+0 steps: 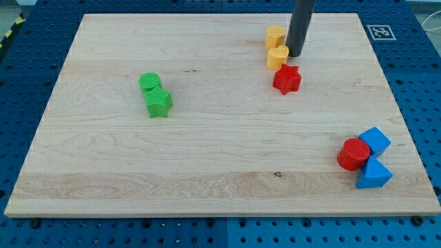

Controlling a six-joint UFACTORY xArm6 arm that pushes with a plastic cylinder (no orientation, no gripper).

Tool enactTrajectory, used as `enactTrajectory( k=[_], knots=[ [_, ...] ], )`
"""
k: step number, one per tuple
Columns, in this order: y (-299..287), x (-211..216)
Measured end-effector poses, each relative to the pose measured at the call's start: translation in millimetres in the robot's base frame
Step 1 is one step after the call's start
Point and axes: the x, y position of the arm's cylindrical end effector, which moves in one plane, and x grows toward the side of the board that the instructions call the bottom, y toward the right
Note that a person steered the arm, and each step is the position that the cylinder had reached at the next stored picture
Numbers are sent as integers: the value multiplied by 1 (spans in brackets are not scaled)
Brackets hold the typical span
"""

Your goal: Move the red star up a bit

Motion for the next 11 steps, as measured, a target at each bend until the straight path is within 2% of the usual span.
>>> enactTrajectory(
  k=[2,3,4,5,6,8,11],
  knots=[
    [14,-4],
    [61,-7],
    [102,15],
    [104,67],
    [78,103],
    [18,107],
    [5,101]
  ],
)
